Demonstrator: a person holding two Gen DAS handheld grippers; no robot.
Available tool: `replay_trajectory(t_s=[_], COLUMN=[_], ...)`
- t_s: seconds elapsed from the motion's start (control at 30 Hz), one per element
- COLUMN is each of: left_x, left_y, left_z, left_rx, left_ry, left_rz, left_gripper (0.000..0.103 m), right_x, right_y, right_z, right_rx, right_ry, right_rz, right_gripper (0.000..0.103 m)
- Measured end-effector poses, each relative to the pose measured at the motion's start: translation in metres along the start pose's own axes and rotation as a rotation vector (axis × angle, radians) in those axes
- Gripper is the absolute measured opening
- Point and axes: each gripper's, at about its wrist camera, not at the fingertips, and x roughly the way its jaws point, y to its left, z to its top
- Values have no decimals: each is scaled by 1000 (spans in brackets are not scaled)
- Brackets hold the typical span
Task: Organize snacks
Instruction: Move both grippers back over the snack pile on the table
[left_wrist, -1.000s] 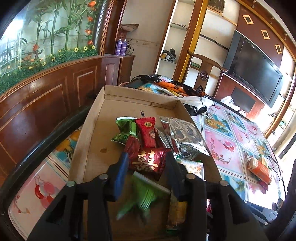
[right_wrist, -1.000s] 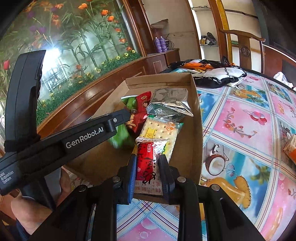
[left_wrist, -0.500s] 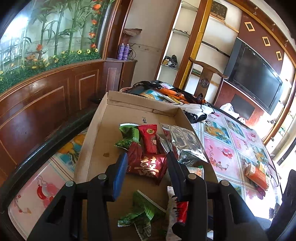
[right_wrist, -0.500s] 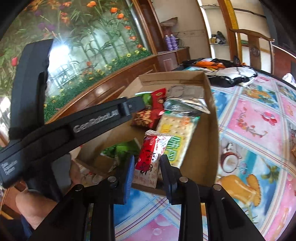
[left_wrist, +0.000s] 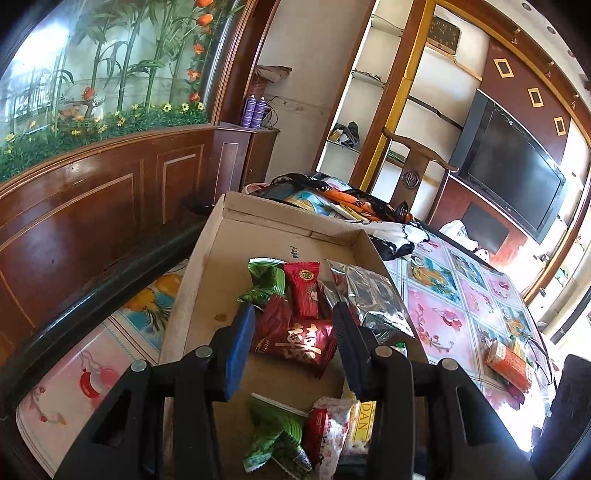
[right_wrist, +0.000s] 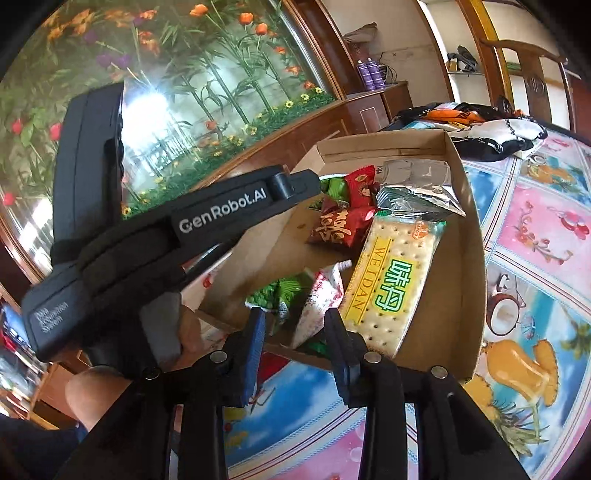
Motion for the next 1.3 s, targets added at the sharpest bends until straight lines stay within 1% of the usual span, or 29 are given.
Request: replay_trajectory(t_s=[0.23, 0.3, 0.33, 0.47, 0.6, 0.67, 0.83, 0.9, 0.97, 1.0, 1.03, 1.07, 1.1, 1.17, 1.2, 1.27, 1.3], left_x=[0, 0, 1, -3, -12, -15, -24, -31, -35, -36, -36, -35, -35, -35, -33, -32, -32], left_y=[-5, -7, -9, -21, -33, -40, -67, -85, -101, -109, -120, -127, -138, -156, -163, -178, -184], left_z=[-1, -2, -2, -7, -10, -11, -22, -29, -34, -37, -40, -44, -49, -60, -65, -76, -81], left_rx=[24, 34, 41, 97, 149, 174, 257, 300, 314, 318, 325, 331, 347, 370, 378, 388, 394], left_ry=[-1, -4, -4, -23, -76, -93, -66, -45, -7, 17, 56, 83, 112, 155, 181, 238, 259], left_rz=[-2, -8, -13, -18, -22, -38, -91, -133, -195, -229, -278, -309, -343, -388, -411, -464, -485], left_gripper=[45, 49, 49, 50, 50, 52, 53, 53, 53, 53, 53, 53, 53, 53, 53, 53, 53], right_x=[-14, -21, -24, -42, -66, -82, -131, -159, -192, -214, -227, -252, -266, -293, -306, -320, -324], right_y=[-16, -22, -24, -36, -53, -62, -89, -103, -117, -124, -129, -138, -143, -161, -175, -196, -203], right_z=[3, 3, 4, 5, 3, -1, -24, -39, -55, -65, -71, -85, -93, -116, -131, -156, -167], right_rx=[50, 68, 74, 114, 186, 225, 311, 347, 387, 409, 421, 451, 476, 555, 624, 736, 778], right_ry=[-37, -50, -54, -89, -129, -146, -197, -216, -256, -284, -298, -325, -336, -343, -334, -317, -313], right_rz=[-62, -81, -83, -119, -154, -178, -237, -291, -330, -352, -369, -421, -458, -526, -554, -586, -585], right_gripper=[38, 37, 37, 37, 37, 39, 41, 41, 40, 40, 40, 40, 40, 40, 40, 41, 41])
